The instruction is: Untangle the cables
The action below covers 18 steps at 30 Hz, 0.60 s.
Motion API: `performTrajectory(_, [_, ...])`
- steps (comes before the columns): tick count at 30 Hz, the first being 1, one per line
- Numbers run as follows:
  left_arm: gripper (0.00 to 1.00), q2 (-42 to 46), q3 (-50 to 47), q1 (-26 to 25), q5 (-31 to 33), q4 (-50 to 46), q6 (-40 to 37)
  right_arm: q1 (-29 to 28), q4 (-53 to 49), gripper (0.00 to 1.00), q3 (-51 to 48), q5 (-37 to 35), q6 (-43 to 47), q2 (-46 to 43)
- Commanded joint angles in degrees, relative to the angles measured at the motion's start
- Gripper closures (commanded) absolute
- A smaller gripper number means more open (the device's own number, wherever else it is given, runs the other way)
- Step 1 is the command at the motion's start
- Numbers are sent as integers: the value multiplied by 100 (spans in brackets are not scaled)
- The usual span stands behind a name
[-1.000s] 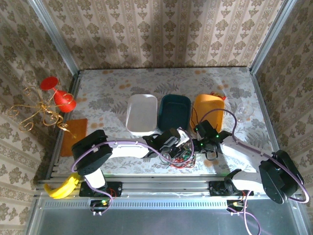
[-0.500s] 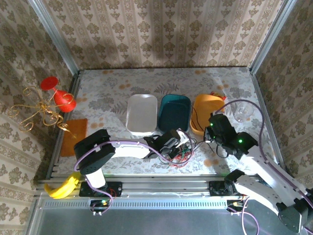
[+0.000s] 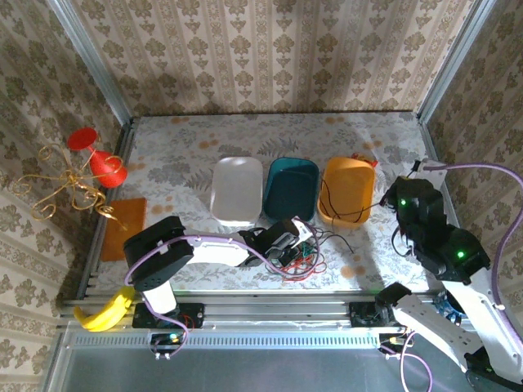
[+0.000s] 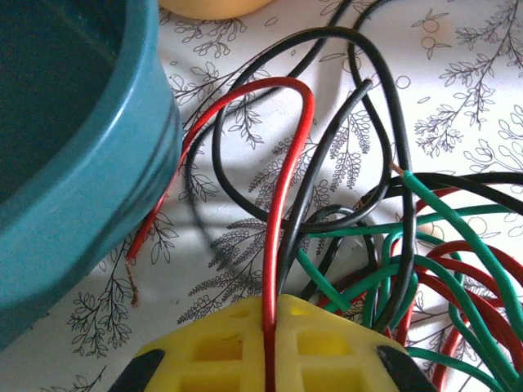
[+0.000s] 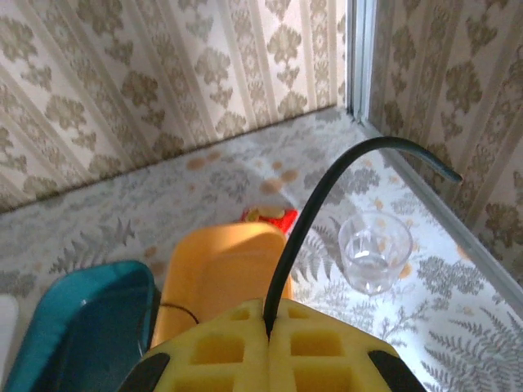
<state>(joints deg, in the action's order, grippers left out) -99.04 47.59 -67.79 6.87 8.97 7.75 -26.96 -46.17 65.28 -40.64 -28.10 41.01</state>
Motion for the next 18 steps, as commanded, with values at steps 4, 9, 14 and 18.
performTrajectory(4, [100, 14, -197, 3, 263, -207, 99, 230, 805, 100, 802, 91, 955, 354])
performTrajectory(9, [100, 117, -285, -32, 362, -124, 96, 731, 926, 100, 1649, 1052, 1302, 988])
performTrajectory(14, [100, 179, -338, -50, 424, -89, 104, 1058, 1124, 100, 2415, 1707, 1588, 1519])
performTrajectory(18, [100, 219, -393, -52, 506, -62, 122, 1224, 1248, 100, 2980, 1991, 1763, 1872])
